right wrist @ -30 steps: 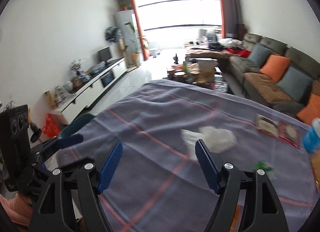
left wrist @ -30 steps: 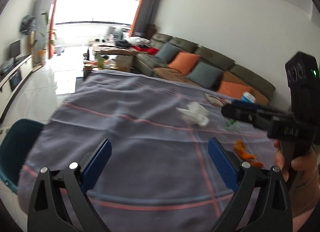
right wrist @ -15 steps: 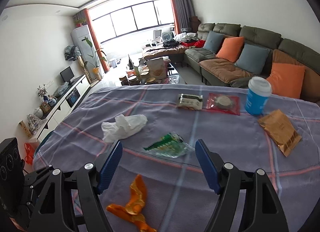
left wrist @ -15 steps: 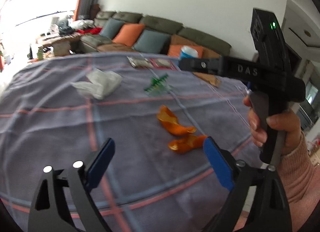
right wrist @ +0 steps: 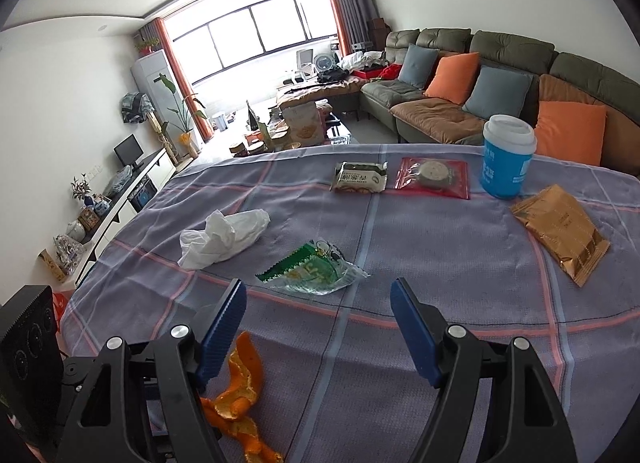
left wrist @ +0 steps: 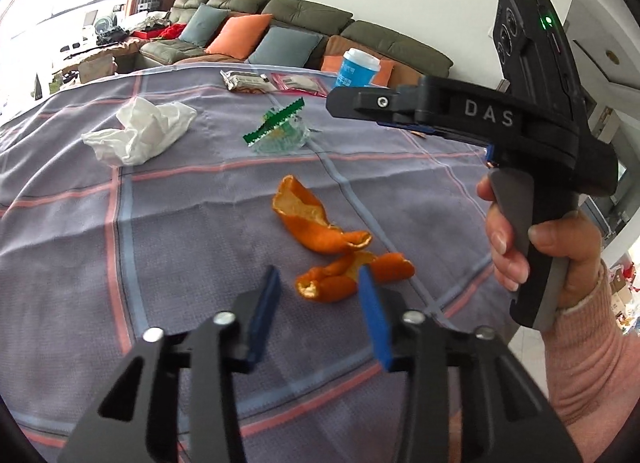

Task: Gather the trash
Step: 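Grasp the orange peel with the left tool while the right tool grasps a green-printed bag, then carry the orange peel and green bag to the teal bin and release both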

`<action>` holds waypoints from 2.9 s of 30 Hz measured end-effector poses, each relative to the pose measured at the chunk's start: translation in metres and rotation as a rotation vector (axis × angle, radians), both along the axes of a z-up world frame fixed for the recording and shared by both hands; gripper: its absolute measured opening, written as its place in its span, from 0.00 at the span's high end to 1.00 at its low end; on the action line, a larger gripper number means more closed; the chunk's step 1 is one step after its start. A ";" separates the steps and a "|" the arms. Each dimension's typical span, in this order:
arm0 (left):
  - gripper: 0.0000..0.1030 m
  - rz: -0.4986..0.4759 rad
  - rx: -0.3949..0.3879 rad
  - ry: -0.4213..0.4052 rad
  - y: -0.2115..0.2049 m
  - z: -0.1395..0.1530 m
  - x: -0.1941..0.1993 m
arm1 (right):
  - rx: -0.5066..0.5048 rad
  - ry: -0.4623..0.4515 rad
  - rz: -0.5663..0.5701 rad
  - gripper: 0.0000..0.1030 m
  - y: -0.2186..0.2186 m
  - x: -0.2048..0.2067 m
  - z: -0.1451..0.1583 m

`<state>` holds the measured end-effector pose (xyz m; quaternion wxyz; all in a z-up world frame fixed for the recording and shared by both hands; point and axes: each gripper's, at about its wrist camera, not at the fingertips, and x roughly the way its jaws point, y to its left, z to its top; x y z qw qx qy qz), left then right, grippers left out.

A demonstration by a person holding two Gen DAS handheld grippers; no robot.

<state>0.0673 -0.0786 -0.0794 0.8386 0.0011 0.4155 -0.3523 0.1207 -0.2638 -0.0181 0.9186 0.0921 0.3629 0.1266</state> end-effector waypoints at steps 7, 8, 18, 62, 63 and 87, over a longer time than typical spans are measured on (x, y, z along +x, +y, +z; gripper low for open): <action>0.89 -0.021 -0.018 -0.016 0.004 0.005 -0.007 | -0.024 0.034 0.029 0.35 0.007 0.023 -0.009; 0.89 -0.022 -0.020 -0.027 0.006 0.007 -0.009 | -0.029 0.040 0.032 0.37 0.007 0.026 -0.010; 0.89 0.025 -0.048 -0.060 0.044 0.021 -0.018 | -0.136 0.075 0.067 0.68 0.023 0.043 -0.020; 0.89 0.465 -0.024 -0.181 0.190 0.056 -0.025 | 0.025 -0.068 0.324 0.91 0.112 0.007 0.031; 0.89 0.476 -0.025 -0.183 0.194 0.057 -0.026 | 0.029 -0.070 0.352 0.91 0.123 0.006 0.032; 0.89 0.791 -0.005 -0.213 0.304 0.067 -0.062 | 0.099 -0.021 0.683 0.91 0.274 0.012 0.025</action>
